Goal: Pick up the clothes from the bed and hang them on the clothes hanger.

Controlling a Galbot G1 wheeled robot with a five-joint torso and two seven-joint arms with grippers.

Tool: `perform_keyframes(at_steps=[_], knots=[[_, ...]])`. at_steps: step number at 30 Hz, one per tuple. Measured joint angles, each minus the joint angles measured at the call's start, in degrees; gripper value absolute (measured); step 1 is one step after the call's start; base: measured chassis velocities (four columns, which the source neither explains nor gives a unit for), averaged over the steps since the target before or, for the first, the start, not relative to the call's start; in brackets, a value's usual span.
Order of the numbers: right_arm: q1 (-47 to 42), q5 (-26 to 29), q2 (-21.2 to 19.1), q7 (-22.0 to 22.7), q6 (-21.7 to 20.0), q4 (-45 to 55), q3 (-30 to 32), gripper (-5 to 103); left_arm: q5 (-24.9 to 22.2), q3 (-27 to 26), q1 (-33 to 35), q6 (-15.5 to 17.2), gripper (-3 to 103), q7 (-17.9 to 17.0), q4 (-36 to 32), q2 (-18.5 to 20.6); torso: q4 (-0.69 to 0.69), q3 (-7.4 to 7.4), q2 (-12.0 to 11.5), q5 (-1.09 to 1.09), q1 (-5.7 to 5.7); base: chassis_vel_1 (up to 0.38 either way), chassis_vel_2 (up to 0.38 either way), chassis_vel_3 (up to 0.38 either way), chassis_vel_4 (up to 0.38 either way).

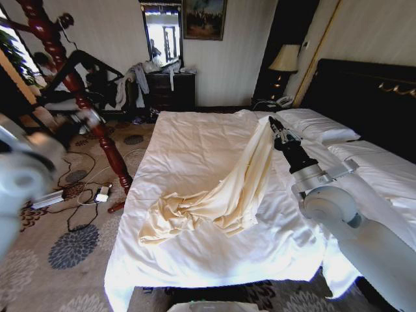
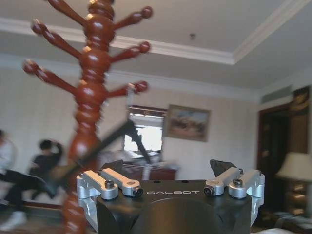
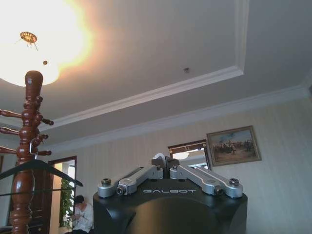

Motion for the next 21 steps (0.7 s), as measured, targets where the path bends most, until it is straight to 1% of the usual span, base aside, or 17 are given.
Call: perform_keyframes(at_steps=[2, 3, 4, 5, 6, 7, 9, 10, 12, 13, 14, 15, 16, 18, 19, 20, 21], knots=[[0.5, -0.3, 0.5, -0.1, 0.0, -0.2, -0.5, 1, 0.8, 2.3, -3.4, 0.8, 100, 1.1, 4.3, 2.2, -0.06, 0.01, 0.0, -0.06, 0.01, 0.0, 0.0, 0.0, 0.0], [1.1, -0.6, 1.1, -0.7, 0.0, -0.8, -1.1, 1, 1.2, 3.2, -5.0, 1.4, 100, 2.0, 7.8, 4.1, -0.02, 0.01, 0.0, -0.01, 0.02, 0.0, 0.0, 0.0, 0.0], [1.3, -0.9, 1.4, -1.1, 0.0, -1.2, -1.4, 1, 1.5, 4.1, -5.9, 1.9, 100, 2.6, 10.3, 5.1, 0.05, 0.01, 0.0, 0.03, 0.01, 0.0, 0.0, 0.0, 0.0], [1.4, -1.1, 1.6, -1.4, 0.0, -1.5, -1.6, 1, 1.8, 4.8, -6.5, 2.2, 100, 2.9, 11.9, 5.7, 0.05, 0.01, 0.0, 0.01, 0.0, 0.0, 0.0, 0.0, 0.0], [1.4, -1.1, 1.6, -1.4, 0.0, -1.5, -1.6, 1, 1.8, 4.8, -6.5, 2.2, 100, 2.9, 11.9, 5.7, 0.05, 0.01, 0.0, 0.01, 0.0, 0.0, 0.0, 0.0, 0.0], [1.5, -1.5, 1.9, -1.9, 0.0, -1.8, -1.7, 1, 2.9, 6.4, -7.6, 2.1, 100, 4.3, 14.9, 6.6, 0.04, 0.0, 0.0, -0.07, 0.0, 0.0, 0.0, 0.0, 0.0], [1.4, -1.9, 2.2, -2.4, 0.0, -2.0, -1.7, 1, 4.9, 9.5, -10.6, 1.7, 100, 6.6, 18.3, 7.4, 0.03, 0.01, 0.0, -0.08, 0.0, 0.0, 0.0, 0.0, 0.0], [1.3, -2.0, 2.4, -2.5, 0.0, -2.0, -1.6, 1, 5.5, 11.1, -12.4, 1.6, 100, 7.5, 19.4, 7.5, 0.02, 0.01, 0.0, -0.06, 0.01, 0.0, 0.0, 0.0, 0.0], [1.2, -2.0, 2.6, -2.5, 0.0, -2.0, -1.5, 1, 5.7, 12.5, -14.1, 1.6, 100, 8.3, 20.1, 7.6, 0.01, 0.01, 0.0, -0.04, 0.0, 0.0, 0.0, 0.0, 0.0], [1.2, -2.1, 2.9, -2.6, 0.0, -2.0, -1.3, 1, 5.9, 14.4, -16.6, 1.4, 100, 9.5, 20.8, 7.6, -0.05, 0.01, 0.0, 0.01, 0.0, 0.0, 0.0, 0.0, 0.0], [1.1, -2.2, 3.1, -2.6, 0.0, -2.0, -1.2, 1, 6.0, 15.3, -18.1, 1.2, 100, 10.6, 21.2, 7.6, -0.05, 0.01, 0.0, 0.01, 0.0, 0.0, 0.0, 0.0, 0.0], [1.0, -2.2, 3.2, -2.6, 0.1, -2.1, -1.1, 1, 6.0, 15.7, -18.9, 1.0, 100, 11.8, 21.3, 7.6, -0.05, 0.0, 0.0, 0.01, 0.0, 0.0, 0.0, 0.0, 0.0], [1.0, -2.2, 3.2, -2.6, 0.1, -2.1, -1.1, 1, 6.0, 15.7, -18.9, 1.0, 100, 11.8, 21.3, 7.6, -0.05, 0.0, 0.0, 0.01, 0.0, 0.0, 0.0, 0.0, 0.0], [0.8, -2.3, 3.3, -2.6, 0.1, -2.1, -1.0, 1, 6.0, 16.5, -19.8, 0.7, 100, 13.4, 21.5, 7.6, 0.0, 0.0, 0.0, -0.01, 0.0, 0.0, 0.0, 0.0, 0.0], [0.6, -2.4, 3.4, -2.6, 0.1, -2.1, -0.9, 1, 6.2, 18.7, -21.7, 0.6, 100, 13.8, 22.3, 7.3, 0.04, 0.0, 0.0, 0.0, -0.01, 0.0, 0.0, 0.0, 0.0], [0.6, -2.4, 3.4, -2.6, 0.1, -2.1, -0.9, 1, 6.4, 20.3, -22.9, 0.7, 100, 13.8, 23.0, 6.9, 0.04, -0.01, 0.0, 0.0, -0.01, 0.0, 0.0, 0.0, 0.0], [0.6, -2.4, 3.4, -2.6, 0.1, -2.1, -0.9, 1, 6.4, 20.3, -22.9, 0.7, 100, 13.8, 23.0, 6.9, 0.04, -0.01, 0.0, 0.0, -0.01, 0.0, 0.0, 0.0, 0.0]])
